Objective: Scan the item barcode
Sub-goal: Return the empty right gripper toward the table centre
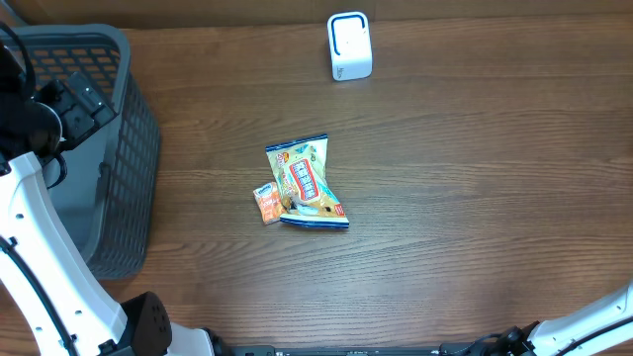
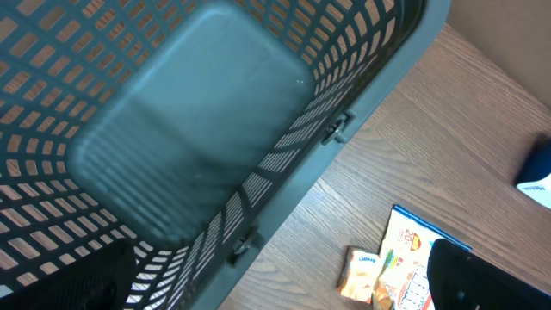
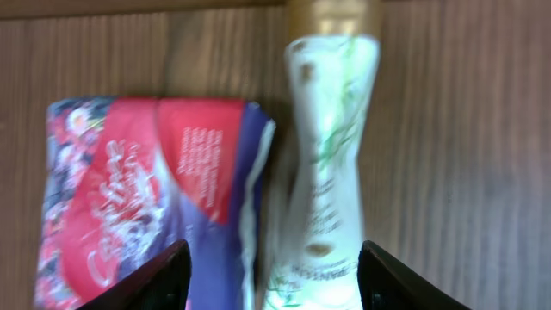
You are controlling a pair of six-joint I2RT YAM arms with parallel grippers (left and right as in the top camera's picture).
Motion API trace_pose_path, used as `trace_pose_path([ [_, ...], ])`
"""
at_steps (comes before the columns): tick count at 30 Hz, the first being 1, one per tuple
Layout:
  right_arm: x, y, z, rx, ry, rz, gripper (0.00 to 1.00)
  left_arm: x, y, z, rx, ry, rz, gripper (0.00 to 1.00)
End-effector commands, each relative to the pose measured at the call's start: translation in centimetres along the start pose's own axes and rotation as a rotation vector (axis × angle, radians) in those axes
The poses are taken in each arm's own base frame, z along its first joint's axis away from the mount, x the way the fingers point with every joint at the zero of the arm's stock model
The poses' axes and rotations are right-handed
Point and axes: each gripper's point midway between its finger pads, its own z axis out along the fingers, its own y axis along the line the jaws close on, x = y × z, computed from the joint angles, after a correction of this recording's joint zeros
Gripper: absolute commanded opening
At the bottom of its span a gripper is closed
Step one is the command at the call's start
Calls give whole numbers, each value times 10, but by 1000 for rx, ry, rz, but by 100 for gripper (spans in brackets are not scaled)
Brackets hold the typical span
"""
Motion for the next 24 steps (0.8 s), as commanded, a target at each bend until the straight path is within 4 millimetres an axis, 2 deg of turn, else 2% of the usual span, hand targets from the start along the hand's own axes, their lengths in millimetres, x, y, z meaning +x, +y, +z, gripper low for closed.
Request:
trace_pose_path([
  [1,4,41,-23,-217,64,-101,67,0,1,2,-10,2,16,100],
  [4,23,80,-44,-443,167,-171,68,0,1,2,-10,2,16,100],
  [6,47,111,-64,-623,256,-247,72,0,1,2,-10,2,16,100],
  [8,78,135,-85,-754,338,-339,73,0,1,2,-10,2,16,100],
  [10,115,151,-103,-837,430,-433,73,0,1,2,-10,2,16,100],
  [11,175,166,-125,-891,555,-563,74,0,1,2,-10,2,16,100],
  [12,195,170,-132,-894,588,-609,74,0,1,2,-10,2,16,100],
  [13,231,177,-144,-902,636,-705,74,0,1,2,-10,2,16,100],
  [14,258,181,-154,-912,667,-779,75,0,1,2,-10,2,16,100],
  [15,276,183,-161,-918,688,-827,76,0,1,2,-10,2,16,100],
  [16,316,187,-176,-932,728,-930,80,0,1,2,-10,2,16,100],
  [17,348,189,-190,-951,756,-1017,89,0,1,2,-10,2,16,100],
  [18,371,189,-199,-957,774,-1071,94,0,1,2,-10,2,16,100],
  [19,405,188,-211,-950,786,-1160,98,0,1,2,-10,2,16,100],
  [24,501,164,-237,-862,765,-1438,100,0,1,2,-10,2,16,100],
])
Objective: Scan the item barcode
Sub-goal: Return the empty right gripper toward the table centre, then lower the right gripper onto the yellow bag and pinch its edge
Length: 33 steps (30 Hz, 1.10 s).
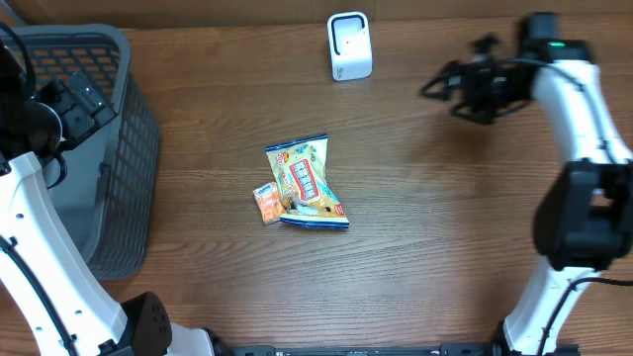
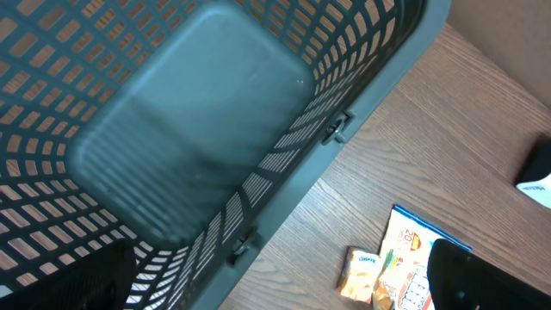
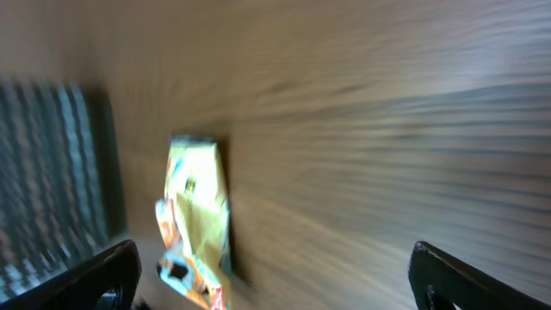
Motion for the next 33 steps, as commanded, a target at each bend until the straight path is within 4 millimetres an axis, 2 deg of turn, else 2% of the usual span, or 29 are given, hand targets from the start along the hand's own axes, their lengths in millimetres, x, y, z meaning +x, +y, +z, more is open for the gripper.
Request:
trace_pose_path([
  [1,22,43,34,97,66,-161,94,0,1,2,-10,1,15,100],
  [2,34,59,50,137,97,-196,75,0,1,2,-10,1,15,100],
  [4,50,74,71,232,115,-201,32,0,1,2,-10,1,15,100],
  [5,59,81,80,275,116,-188,17,0,1,2,-10,1,15,100],
  [6,65,87,87,301,117,-183,12,0,1,2,-10,1,15,100],
  [10,93,117,113,350,124,-232,6,0,1,2,-10,1,15,100],
  [12,117,124,133,371,138,-195,4,0,1,2,-10,1,15,100],
  [16,154,116,166,398,164,-162,4,0,1,2,-10,1,15,100],
  [19,174,98,180,429,191,-152,4,0,1,2,-10,1,15,100],
  [22,178,71,171,553,185,-146,4,0,1,2,-10,1,15,100],
  [25,167,65,146,641,159,-141,4,0,1,2,-10,1,15,100],
  [29,148,95,115,611,116,-153,4,0,1,2,-10,1,15,100],
  [30,145,107,108,587,112,-179,9,0,1,2,-10,1,15,100],
  [31,146,118,103,551,134,-214,13,0,1,2,-10,1,15,100],
  [33,162,124,104,499,217,-203,9,0,1,2,-10,1,15,100],
])
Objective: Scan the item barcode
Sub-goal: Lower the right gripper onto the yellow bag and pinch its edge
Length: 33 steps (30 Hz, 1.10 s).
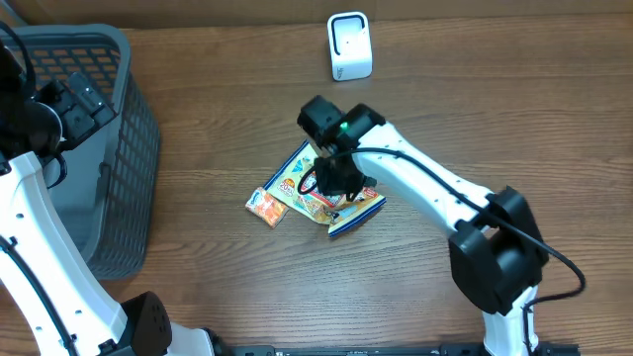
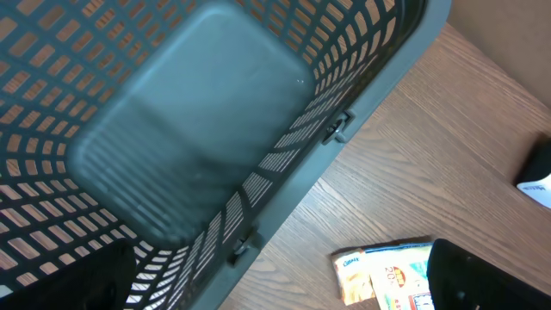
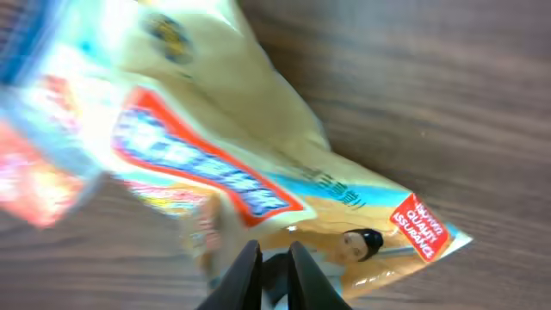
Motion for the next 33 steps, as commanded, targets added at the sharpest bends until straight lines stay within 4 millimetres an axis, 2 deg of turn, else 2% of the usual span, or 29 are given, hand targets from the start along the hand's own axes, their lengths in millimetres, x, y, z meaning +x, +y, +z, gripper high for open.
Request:
trace_pose_path([
  [1,11,17,-22,-101,27,-46,8,0,1,2,-10,1,16,100],
  [3,20,15,-11,-93,58,-47,7,0,1,2,-10,1,16,100],
  [8,40,0,41,-66,100,38,7,0,1,2,-10,1,16,100],
  [9,47,-6,53,-58,113,57,4,0,1,2,-10,1,16,100],
  [10,64,-18,68,-25,158,98,4,0,1,2,-10,1,16,100],
  [11,70,-22,71,-10,177,103,4,0,1,2,-10,1,16,100],
  [13,77,-32,67,41,202,105,4,0,1,2,-10,1,16,100],
  [15,76,-40,54,97,200,103,4,0,1,2,-10,1,16,100],
  [17,67,-44,30,152,184,97,4,0,1,2,-10,1,16,100],
  [21,39,-26,-6,106,105,42,4,0,1,2,-10,1,16,100],
  [23,23,-15,-13,62,44,36,4,0,1,2,-10,1,16,100],
  [24,18,-9,-12,36,27,36,4,0,1,2,-10,1,16,100],
  [27,21,-5,-2,10,41,37,4,0,1,2,-10,1,16,100],
  [30,28,-9,28,4,53,73,4,0,1,2,-10,1,16,100],
  [32,30,-4,50,-47,44,71,4,0,1,2,-10,1,16,100],
  [33,30,-1,54,-67,41,70,4,0,1,2,-10,1,16,100],
])
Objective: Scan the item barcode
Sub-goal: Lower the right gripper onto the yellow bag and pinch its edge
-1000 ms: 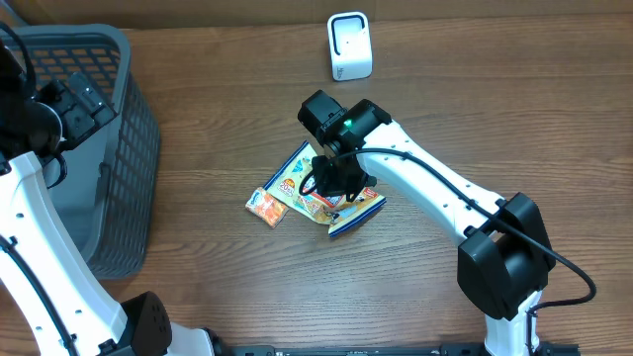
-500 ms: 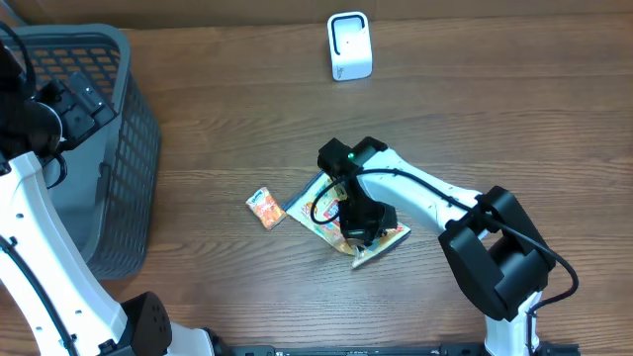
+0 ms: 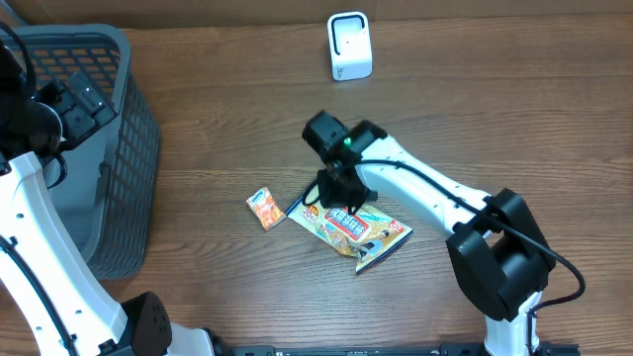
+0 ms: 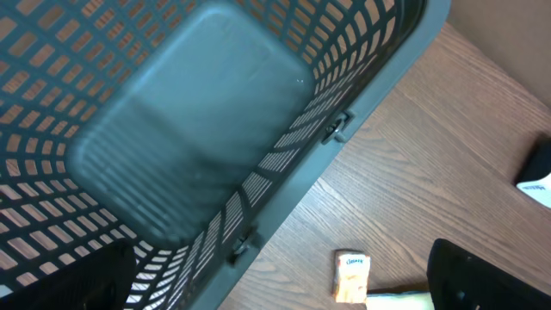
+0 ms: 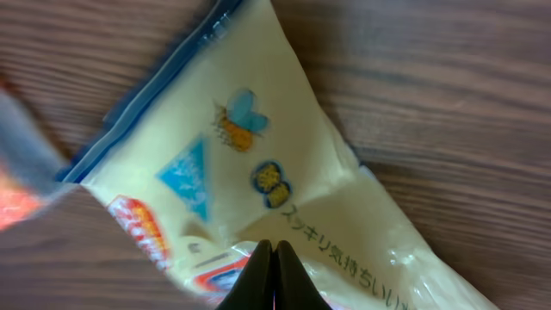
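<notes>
A yellow snack bag (image 3: 354, 229) with a red and blue label lies at mid-table, its blue-edged end pointing to the near right. My right gripper (image 3: 334, 196) is shut on the bag's far-left end. In the right wrist view the black fingertips (image 5: 265, 269) pinch the yellow film (image 5: 258, 155) tight. The white barcode scanner (image 3: 348, 45) stands at the table's back edge. Over at the far left, my left gripper (image 4: 275, 297) hangs open above the grey basket (image 4: 198, 129), holding nothing.
A small orange packet (image 3: 263, 209) lies just left of the bag, apart from it, and also appears as the small packet (image 4: 349, 277) in the left wrist view. The grey mesh basket (image 3: 99, 148) takes up the table's left side.
The right gripper's jaws, nearly closed on the bag before, are now shut tight on it. The bag has shifted toward the near right and turned, leaving the orange packet behind. The left arm is unchanged.
First the bag and packet lay together at mid-table with the right arm outside the overhead view. Then the right arm stood open at the back right. Then it was down on the bag, which had turned. Now the bag is gripped and lies further right.
</notes>
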You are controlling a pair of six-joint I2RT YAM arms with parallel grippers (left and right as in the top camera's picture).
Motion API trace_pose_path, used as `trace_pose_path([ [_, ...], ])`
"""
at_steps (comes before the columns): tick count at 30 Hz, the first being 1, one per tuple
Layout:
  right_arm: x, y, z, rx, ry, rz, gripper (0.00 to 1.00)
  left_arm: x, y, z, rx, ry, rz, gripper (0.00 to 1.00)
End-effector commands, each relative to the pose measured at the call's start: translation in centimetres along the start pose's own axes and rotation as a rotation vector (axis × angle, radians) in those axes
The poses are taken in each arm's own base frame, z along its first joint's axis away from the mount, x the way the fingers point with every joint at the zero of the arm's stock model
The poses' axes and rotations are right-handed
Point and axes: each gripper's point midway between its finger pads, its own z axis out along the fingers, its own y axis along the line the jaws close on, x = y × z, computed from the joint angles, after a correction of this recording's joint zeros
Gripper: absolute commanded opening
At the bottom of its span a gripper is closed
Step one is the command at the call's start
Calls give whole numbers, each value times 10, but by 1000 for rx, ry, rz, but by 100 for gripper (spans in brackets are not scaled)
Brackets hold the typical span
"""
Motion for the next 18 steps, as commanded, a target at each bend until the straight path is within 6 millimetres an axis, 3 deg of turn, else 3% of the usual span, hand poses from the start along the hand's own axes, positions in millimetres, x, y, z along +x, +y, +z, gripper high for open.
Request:
trace_pose_path([
  [1,12,6,22,-73,24,15,4,0,1,2,-10,1,15,100],
  [5,-1,12,26,-98,-36,41,4,0,1,2,-10,1,15,100],
  [7,-30,12,19,-89,-151,48,4,0,1,2,-10,1,15,100],
  [10,-71,-2,-11,-76,-249,87,4,0,1,1,-9,1,16,100],
  [12,-81,-15,-36,-59,-235,120,4,0,1,1,-9,1,16,100],
  [14,-75,-23,-57,-51,-171,140,4,0,1,1,-9,1,16,100],
  [15,-59,-18,-66,-91,-86,93,4,0,1,1,-9,1,16,100],
  [18,-15,-5,-70,-172,116,66,4,0,1,1,-9,1,16,100],
])
